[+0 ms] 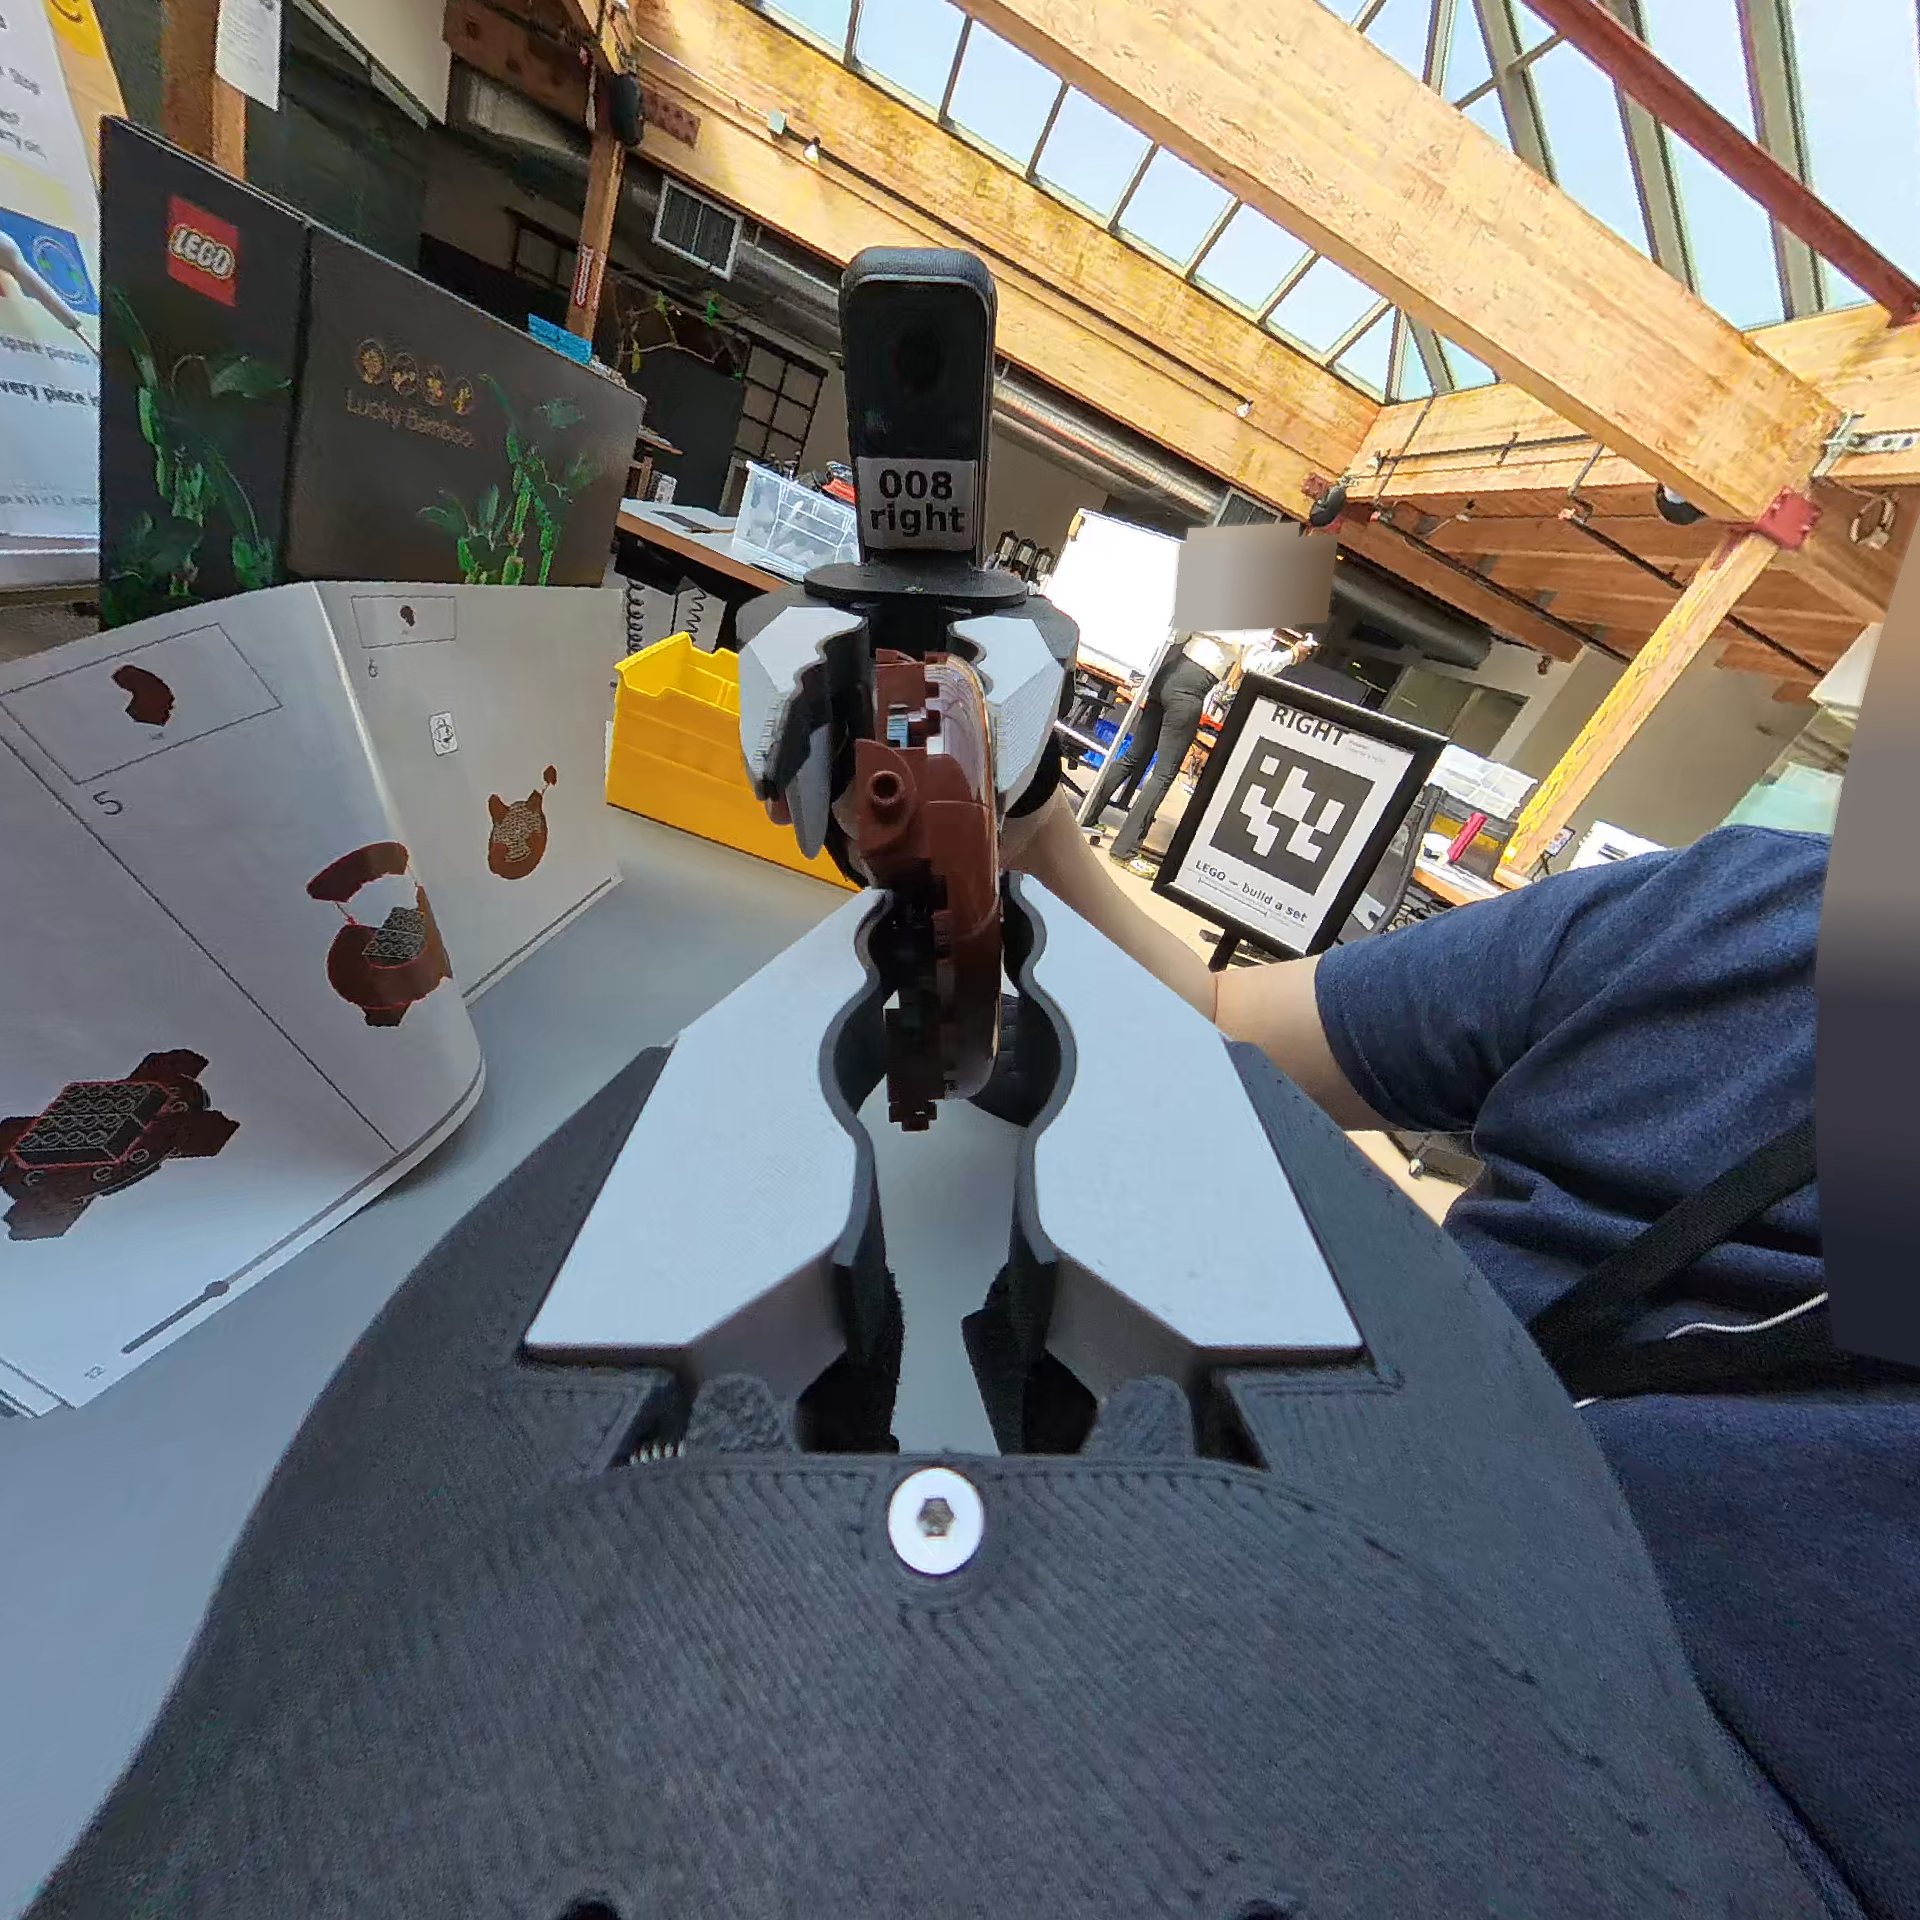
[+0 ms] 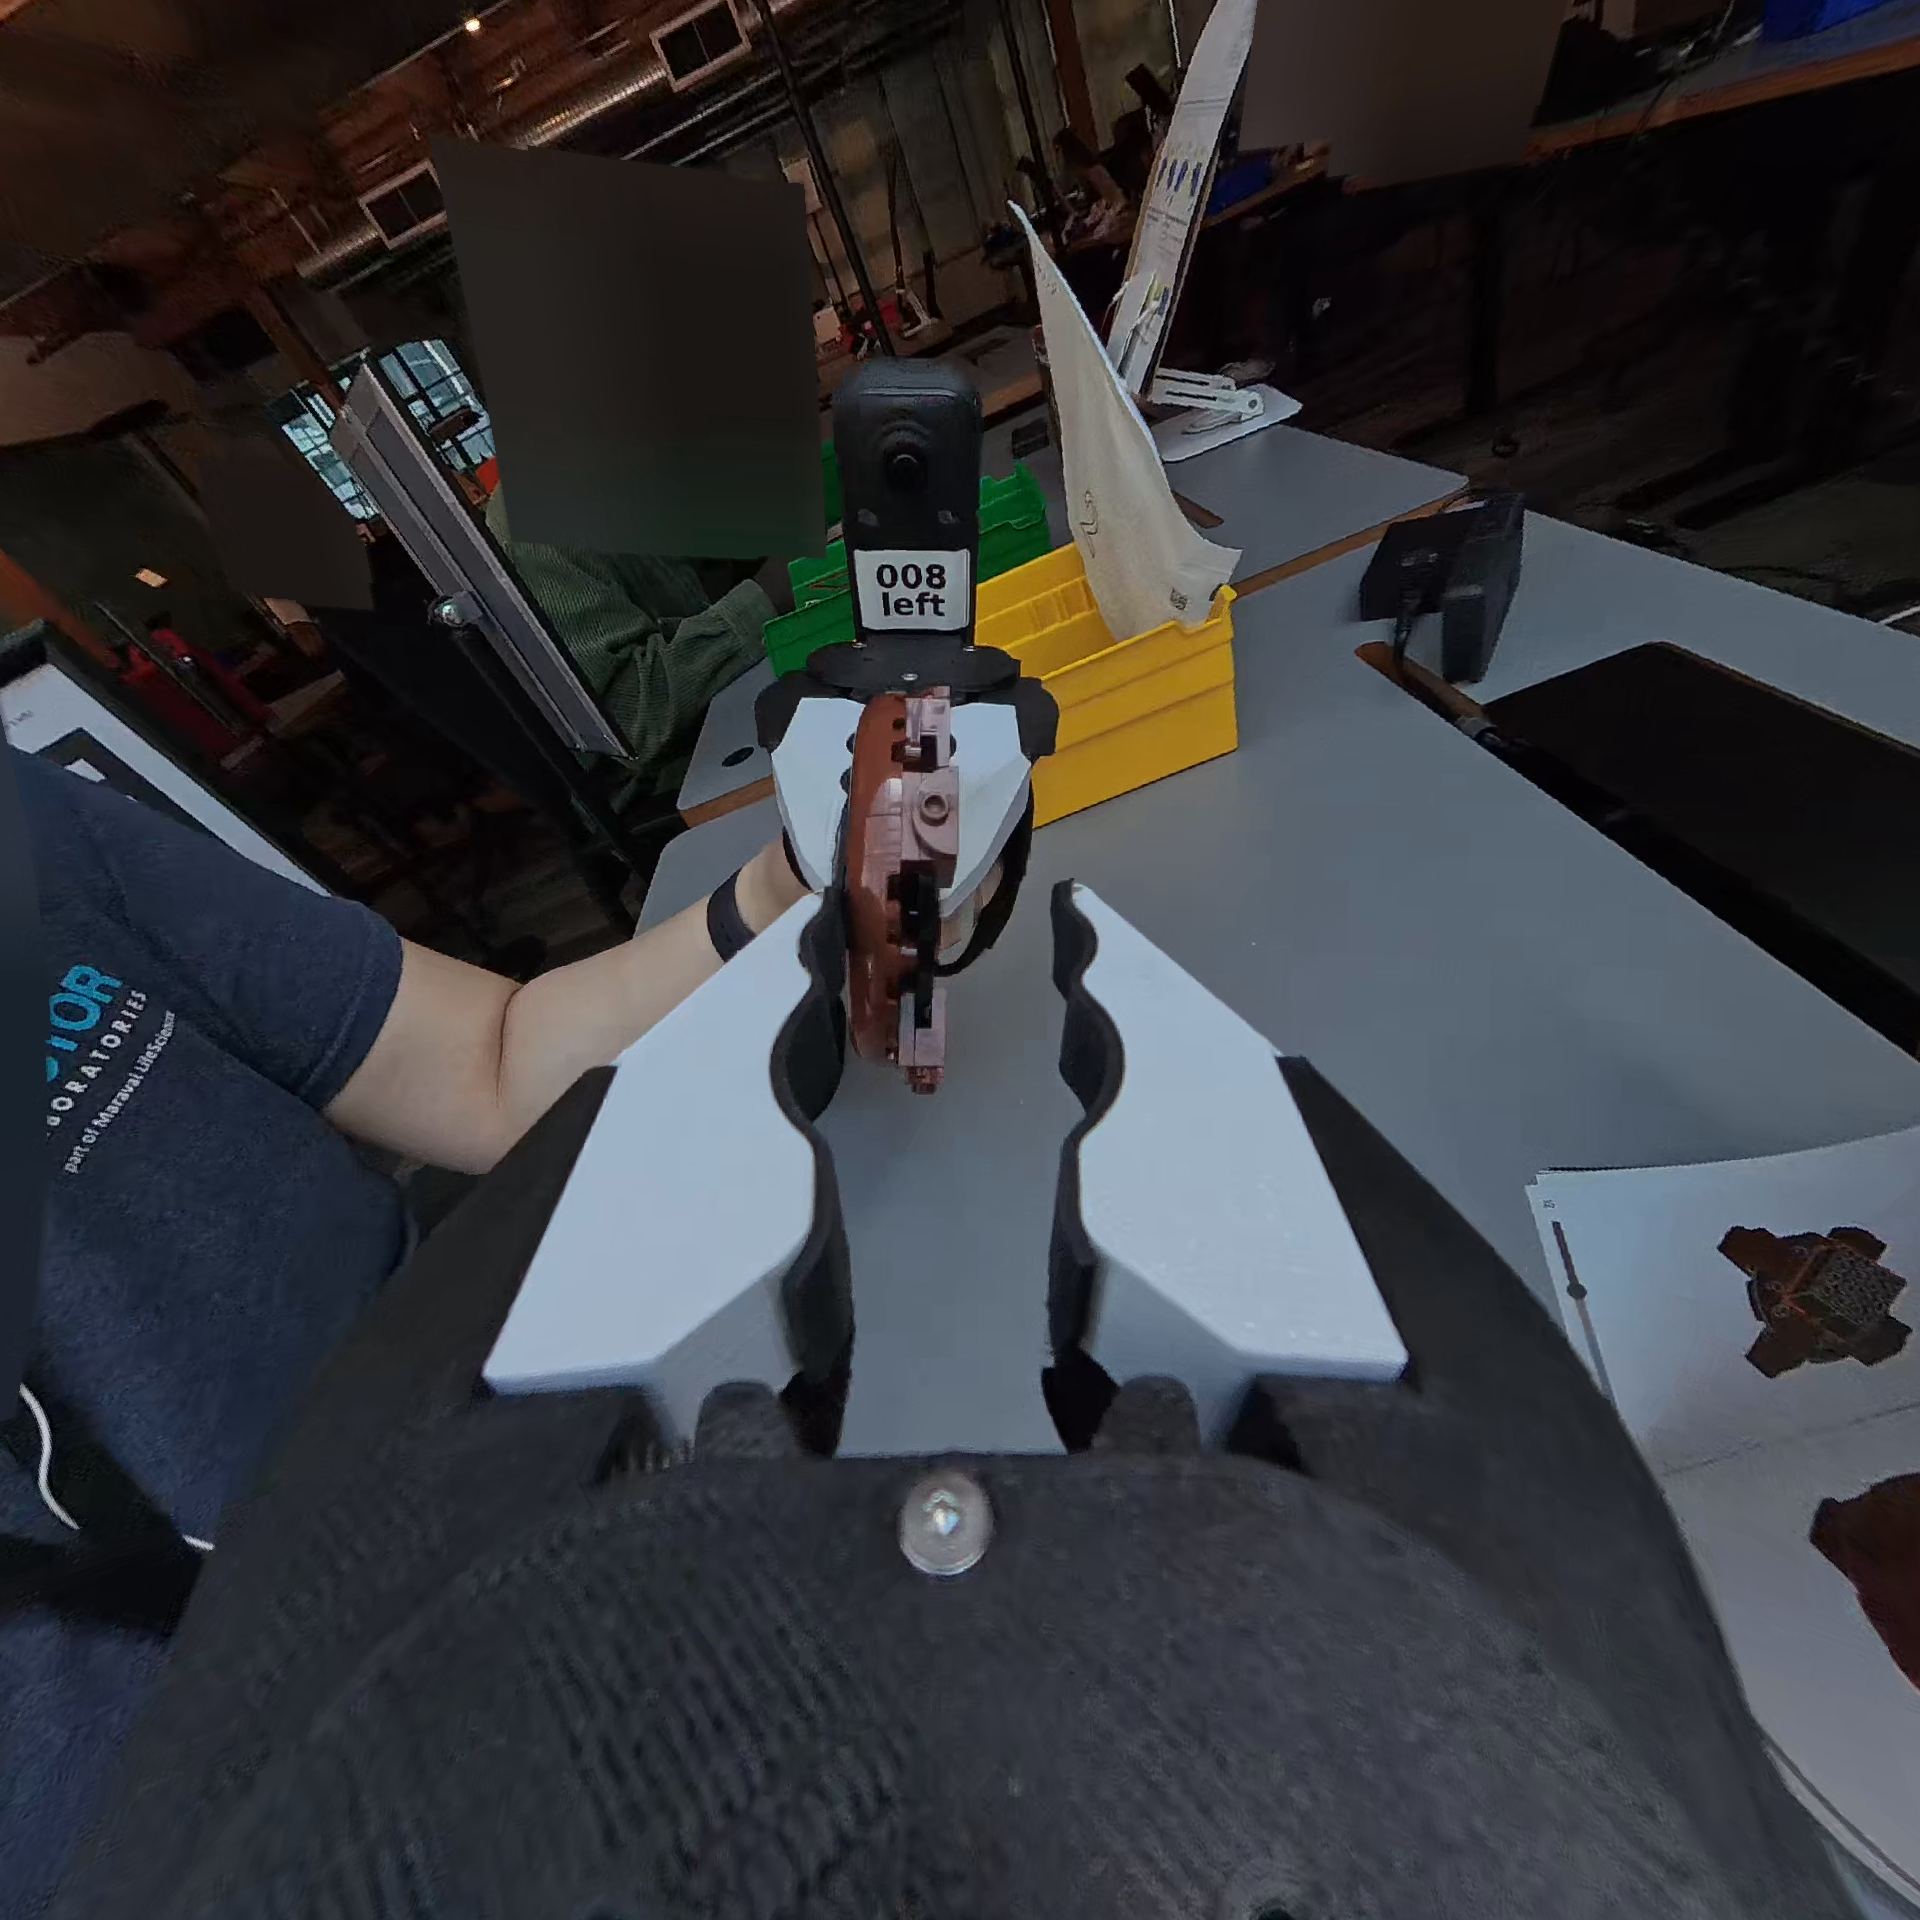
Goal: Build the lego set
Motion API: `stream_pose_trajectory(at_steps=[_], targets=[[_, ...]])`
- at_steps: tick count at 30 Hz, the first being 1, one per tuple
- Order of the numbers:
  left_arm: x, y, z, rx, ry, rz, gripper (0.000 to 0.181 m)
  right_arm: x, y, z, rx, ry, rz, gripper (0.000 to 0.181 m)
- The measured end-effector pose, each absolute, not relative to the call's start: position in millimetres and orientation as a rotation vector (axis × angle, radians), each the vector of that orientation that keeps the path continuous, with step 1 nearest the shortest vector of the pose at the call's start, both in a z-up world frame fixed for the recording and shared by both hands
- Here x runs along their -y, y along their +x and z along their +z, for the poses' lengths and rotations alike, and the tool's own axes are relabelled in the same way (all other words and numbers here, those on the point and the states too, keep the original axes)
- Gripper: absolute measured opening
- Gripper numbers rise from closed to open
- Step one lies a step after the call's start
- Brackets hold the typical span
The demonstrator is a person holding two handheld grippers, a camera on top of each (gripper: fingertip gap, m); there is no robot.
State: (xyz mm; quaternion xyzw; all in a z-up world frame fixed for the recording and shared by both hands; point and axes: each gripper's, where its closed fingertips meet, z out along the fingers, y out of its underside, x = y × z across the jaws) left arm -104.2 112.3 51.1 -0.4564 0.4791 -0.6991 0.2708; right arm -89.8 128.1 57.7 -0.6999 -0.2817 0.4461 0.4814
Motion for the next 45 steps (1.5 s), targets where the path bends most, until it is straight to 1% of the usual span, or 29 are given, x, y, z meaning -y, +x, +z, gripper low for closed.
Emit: stream_pose_trajectory(at_steps=[2,7,10,30,40,43,44,45], targets=[[-110,-105,53,-1.294,-1.208,-1.885,0.016,-123,-95,63,0.687,-1.689,1.152,0.028],[-106,-105,52,-1.335,-1.200,-1.862,0.016,-120,-94,69,0.683,-1.694,1.116,0.029],[-104,-103,51,-1.345,-1.204,-1.856,0.016,-116,-96,64,0.743,-1.723,1.069,0.019],[-101,-103,43,-1.410,-1.208,-1.776,0.016,-113,-98,58,0.749,-1.762,1.121,0.019],[-99,-103,43,-1.406,-1.218,-1.842,0.016,-111,-98,58,0.775,-1.772,1.077,0.019],[-102,-103,49,-1.362,-1.200,-1.866,0.016,-114,-98,66,0.731,-1.717,1.108,0.019],[-102,-105,53,-1.343,-1.179,-1.897,0.016,-114,-100,69,0.734,-1.690,1.103,0.030],[-102,-108,59,-1.313,-1.143,-1.939,0.016,-120,-98,69,0.720,-1.697,1.040,0.051]])
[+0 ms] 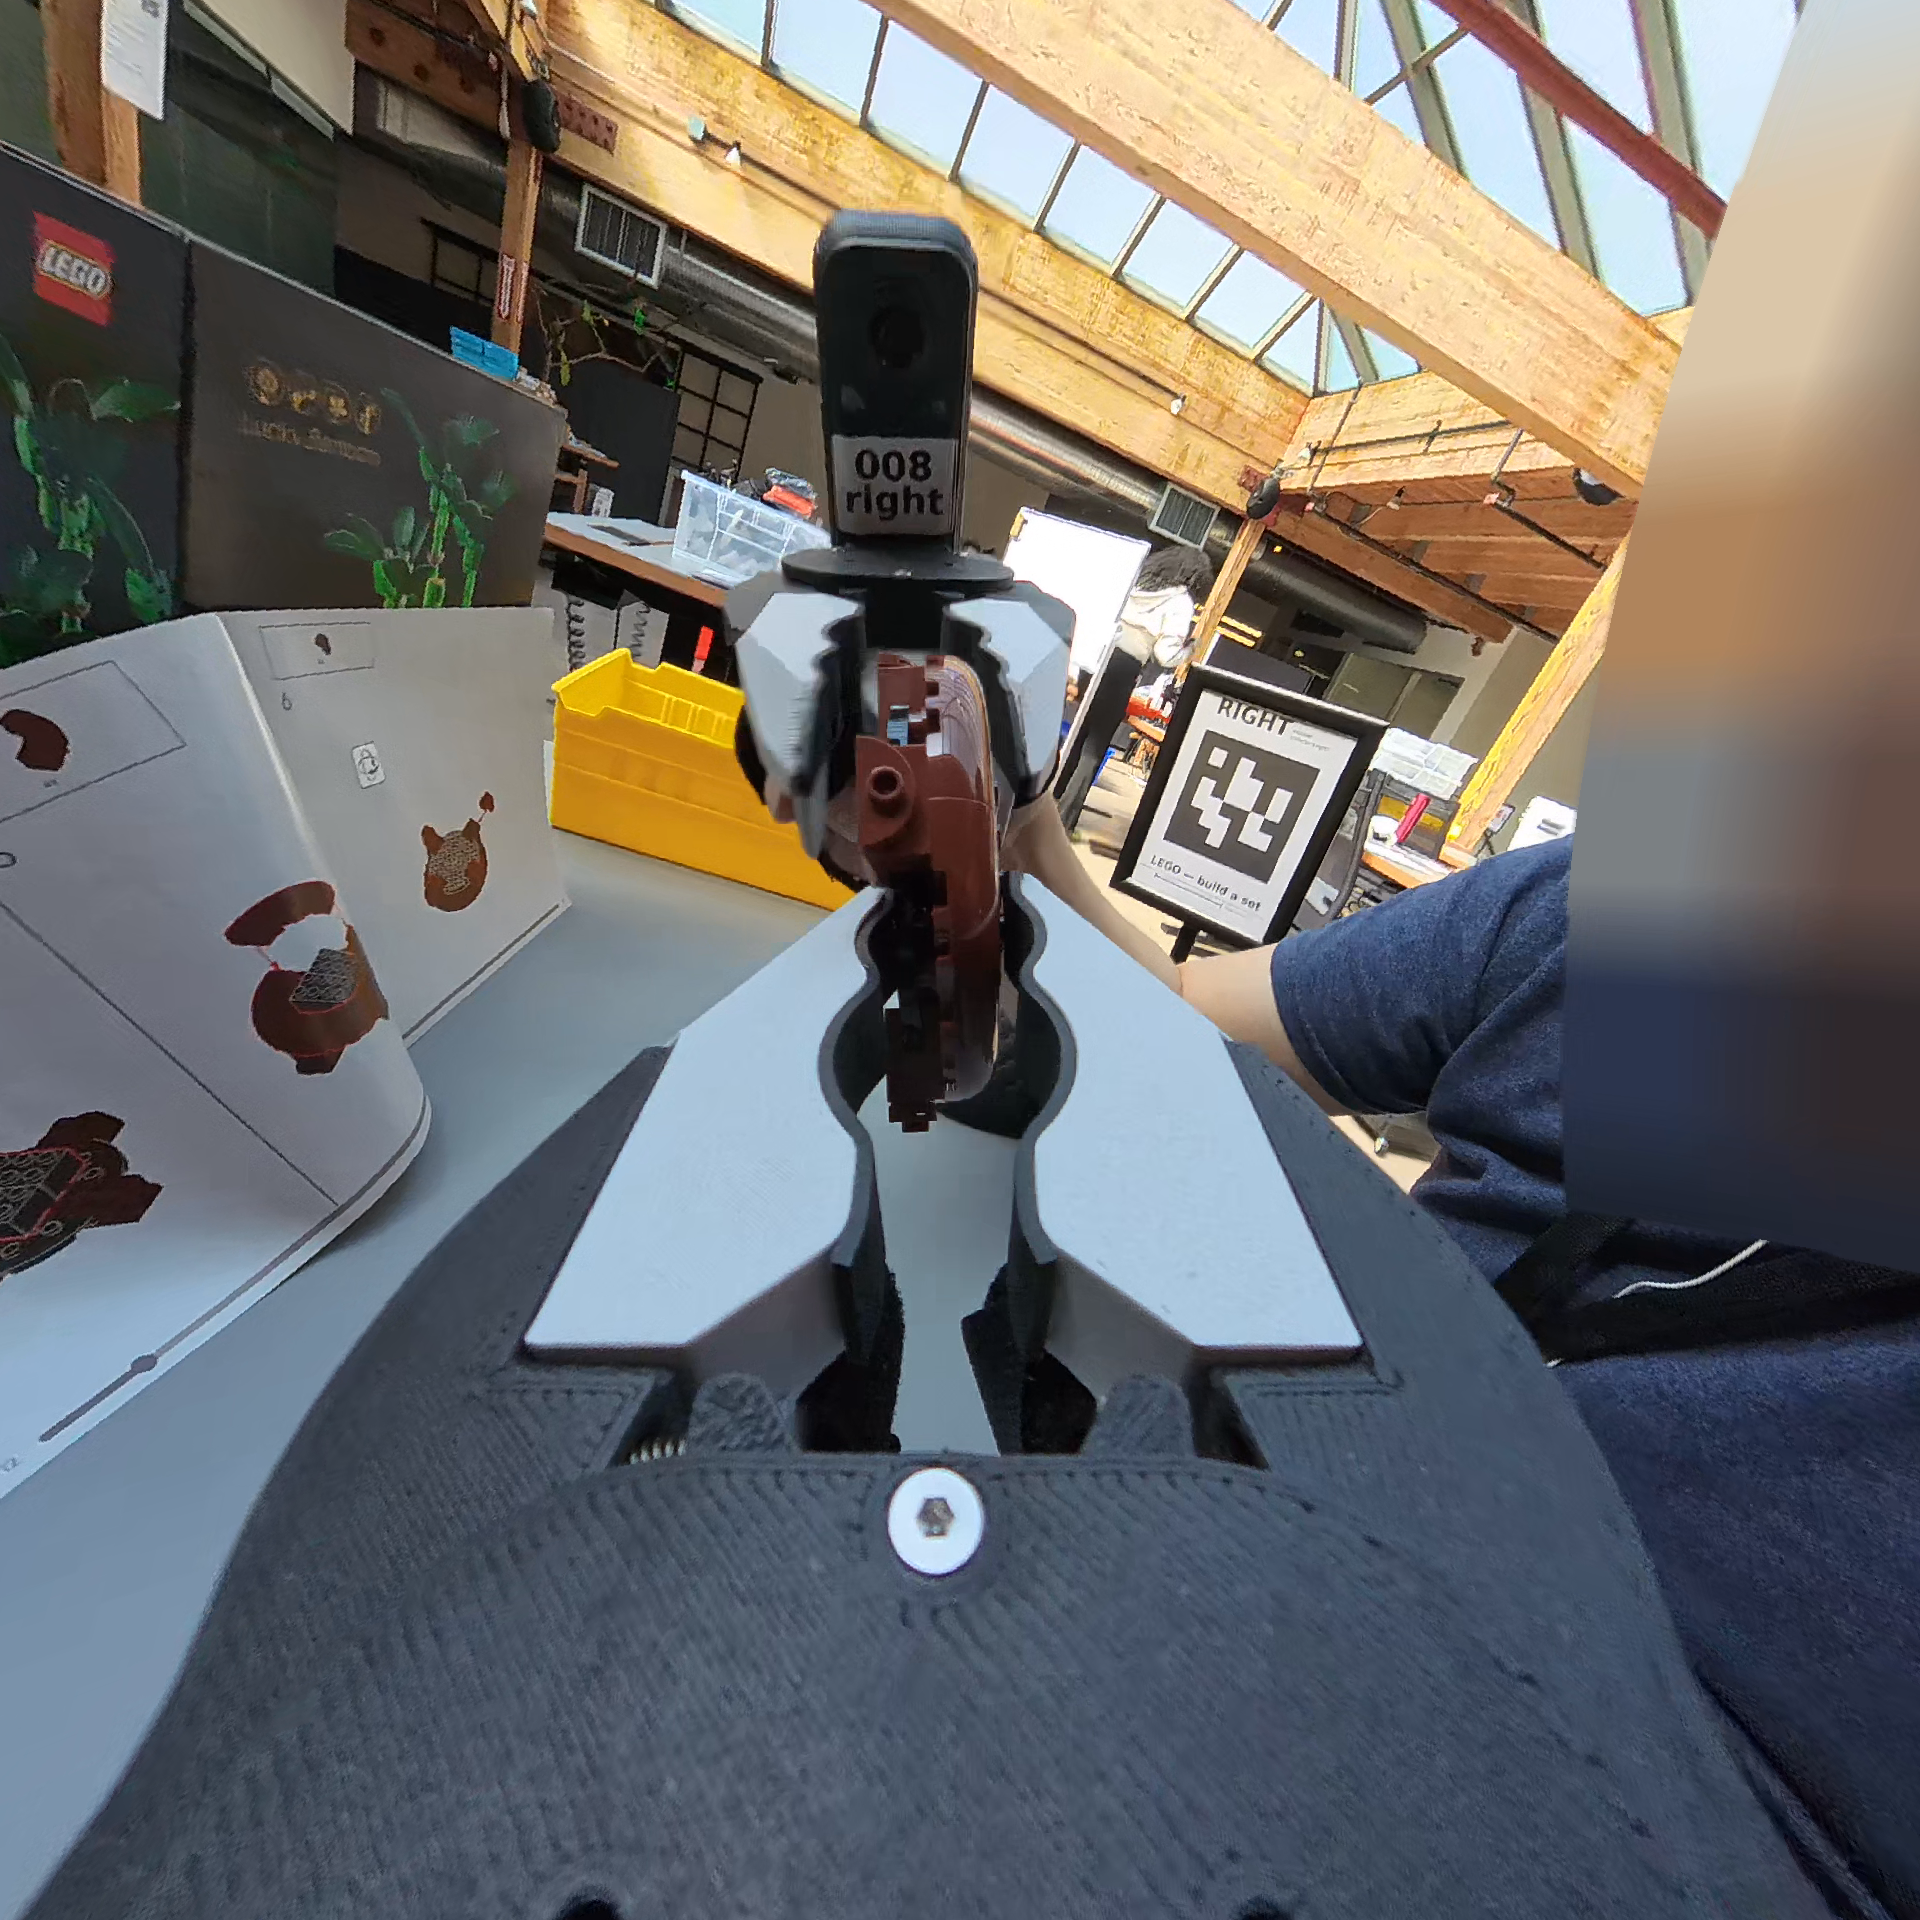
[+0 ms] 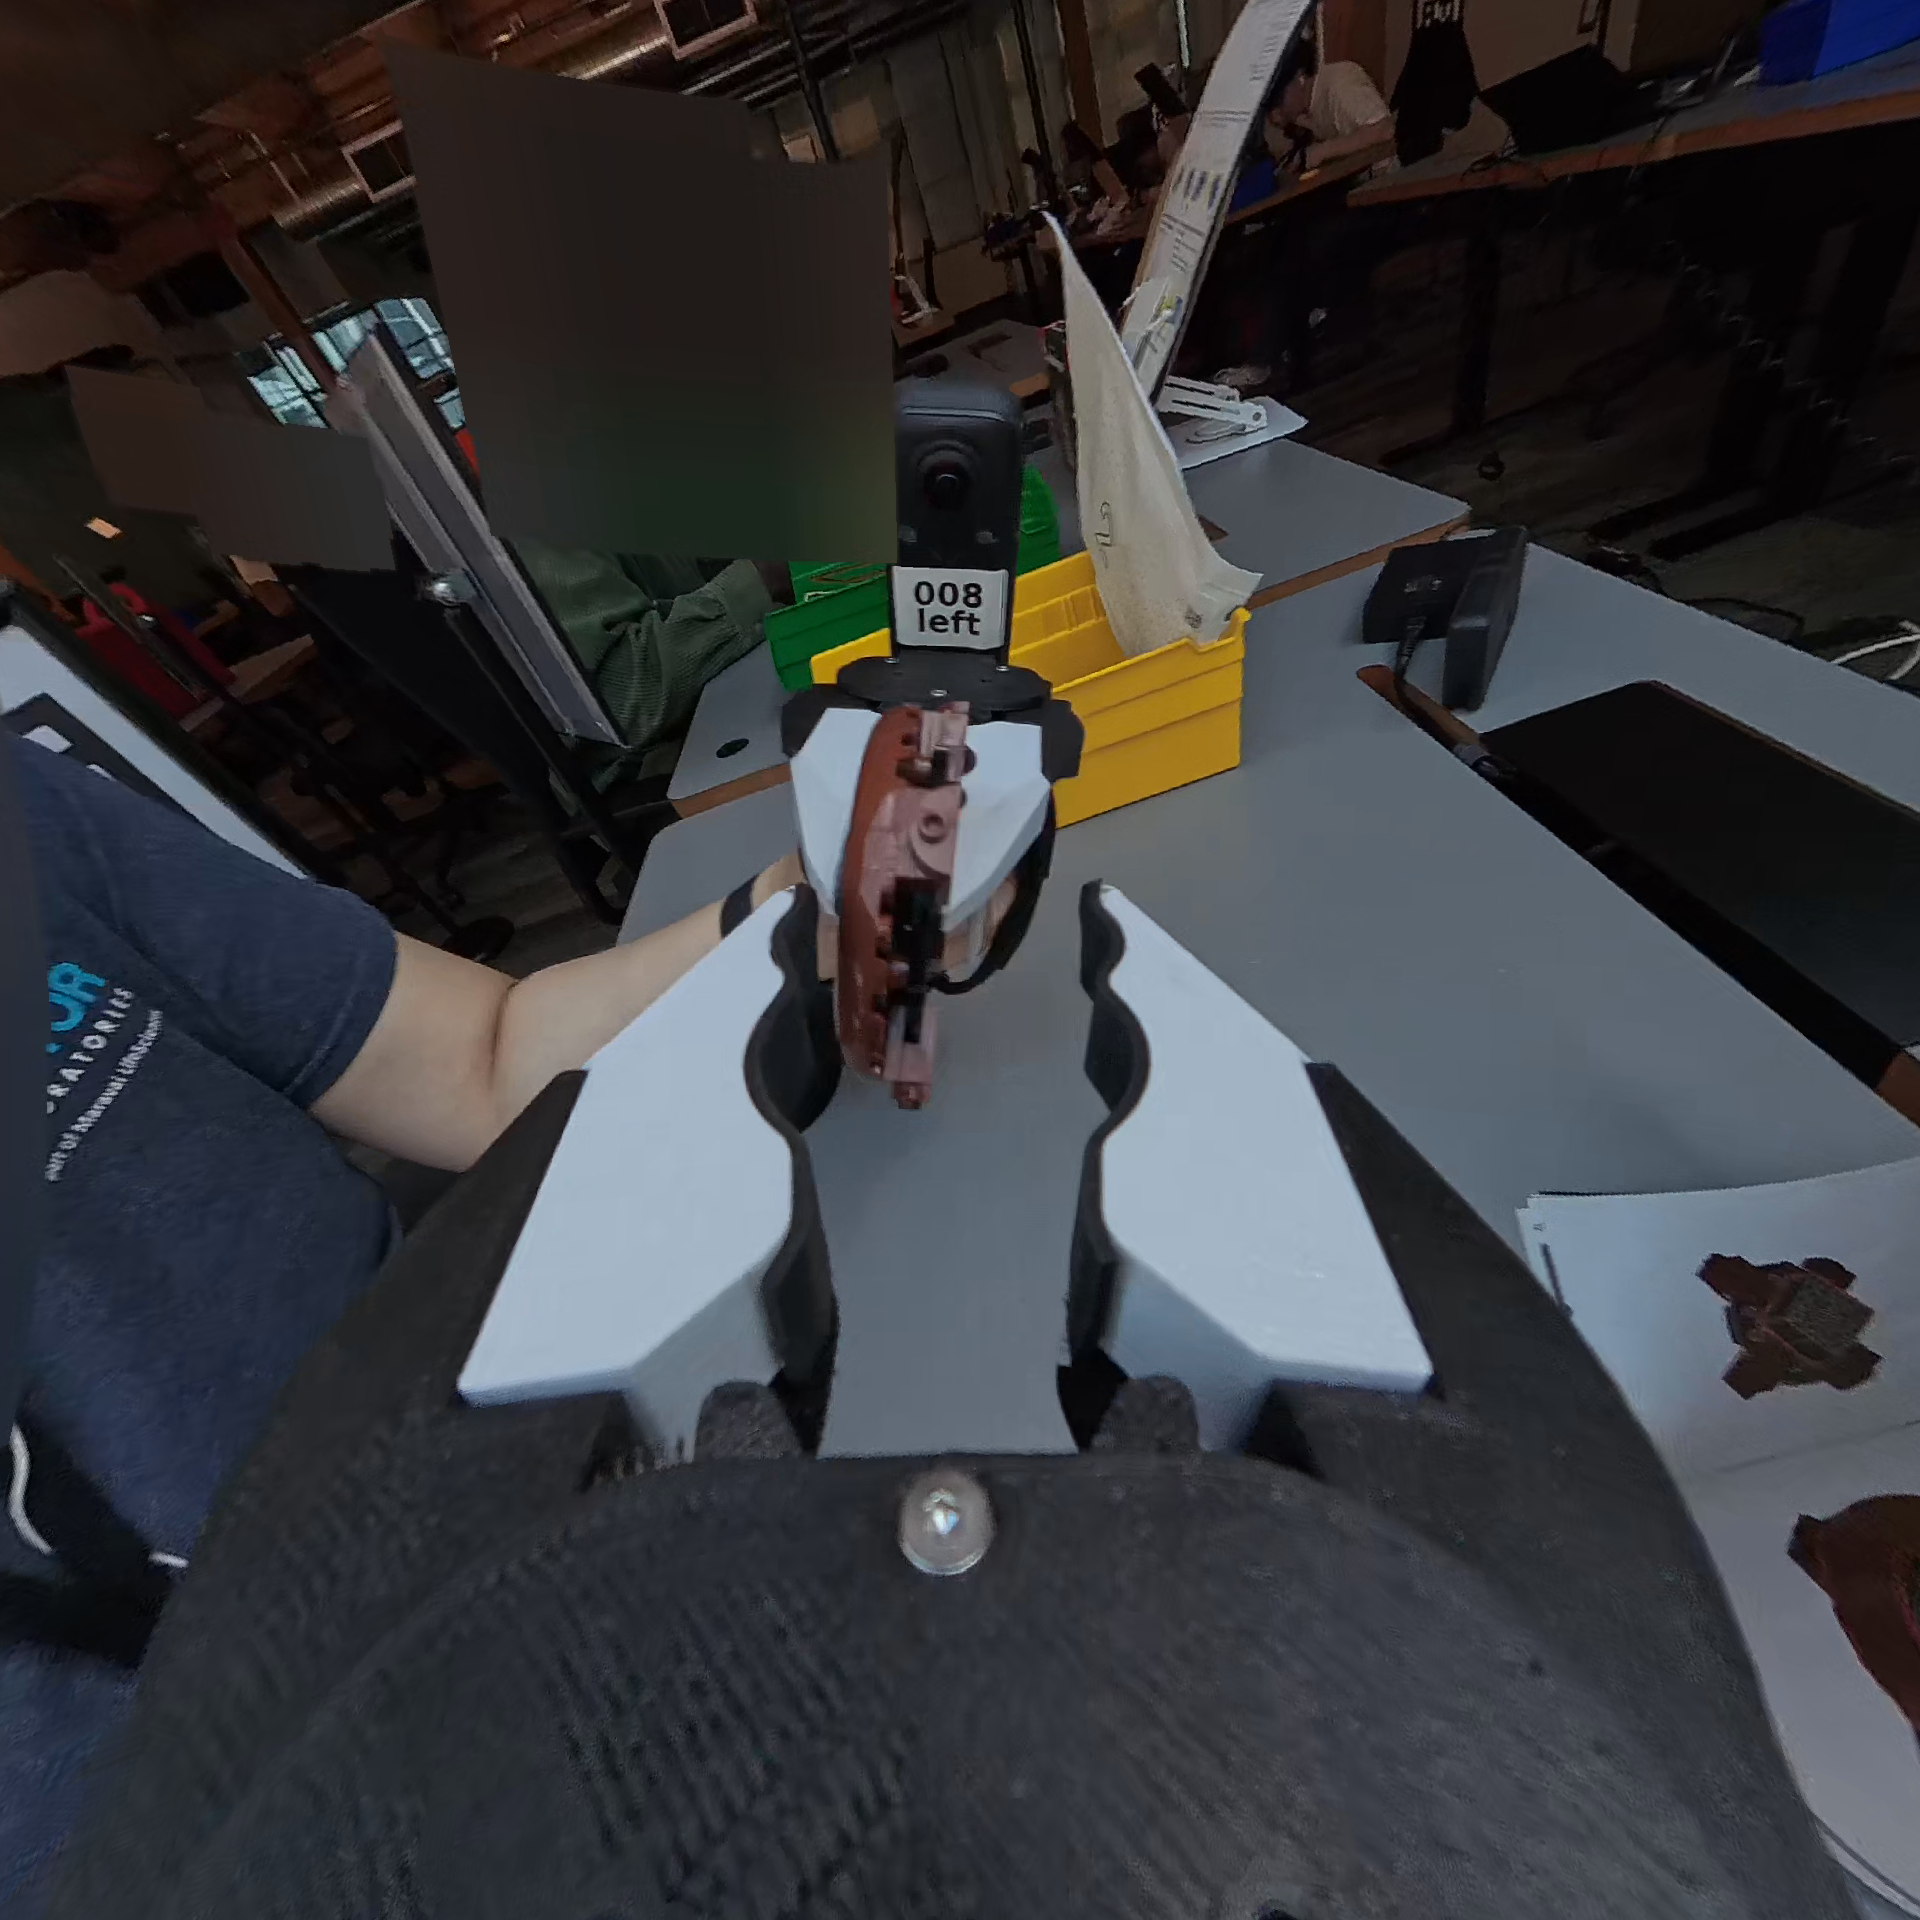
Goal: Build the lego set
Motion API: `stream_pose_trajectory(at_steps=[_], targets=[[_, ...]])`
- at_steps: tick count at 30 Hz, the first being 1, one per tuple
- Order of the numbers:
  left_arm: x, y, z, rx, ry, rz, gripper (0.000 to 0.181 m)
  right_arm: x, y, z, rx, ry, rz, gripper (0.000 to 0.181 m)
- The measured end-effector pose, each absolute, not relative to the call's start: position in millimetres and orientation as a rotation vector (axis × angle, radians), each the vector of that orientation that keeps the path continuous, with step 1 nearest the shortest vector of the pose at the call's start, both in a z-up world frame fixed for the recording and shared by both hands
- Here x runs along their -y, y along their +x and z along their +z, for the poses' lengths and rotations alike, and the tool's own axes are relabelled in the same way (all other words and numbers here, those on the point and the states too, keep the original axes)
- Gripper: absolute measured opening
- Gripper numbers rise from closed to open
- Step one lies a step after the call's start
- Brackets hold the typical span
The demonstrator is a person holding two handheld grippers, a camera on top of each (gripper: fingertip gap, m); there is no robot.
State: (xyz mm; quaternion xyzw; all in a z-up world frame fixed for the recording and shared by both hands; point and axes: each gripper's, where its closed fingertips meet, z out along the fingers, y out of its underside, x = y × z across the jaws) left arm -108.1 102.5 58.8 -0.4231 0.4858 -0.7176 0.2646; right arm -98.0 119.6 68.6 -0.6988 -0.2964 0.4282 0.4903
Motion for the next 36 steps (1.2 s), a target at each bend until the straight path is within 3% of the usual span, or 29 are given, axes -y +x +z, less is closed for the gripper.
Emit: stream_pose_trajectory(at_steps=[1,7,18,28,36], targets=[[-104,-113,66,-1.273,-1.096,-1.973,0.017,-124,-96,68,0.724,-1.703,0.956,0.059],[-92,-155,103,-1.198,-0.656,-1.874,0.017,-77,-134,122,0.914,-1.299,0.784,0.061],[-36,-185,134,-1.349,-0.337,-1.522,0.017,-31,-173,140,1.055,-1.026,0.511,0.034],[27,-212,150,-1.537,-0.066,-1.125,0.016,36,-193,157,1.193,-0.678,0.399,0.026],[44,-226,153,-1.547,0.014,-1.061,0.016,47,-216,153,1.216,-0.669,0.327,0.026]])
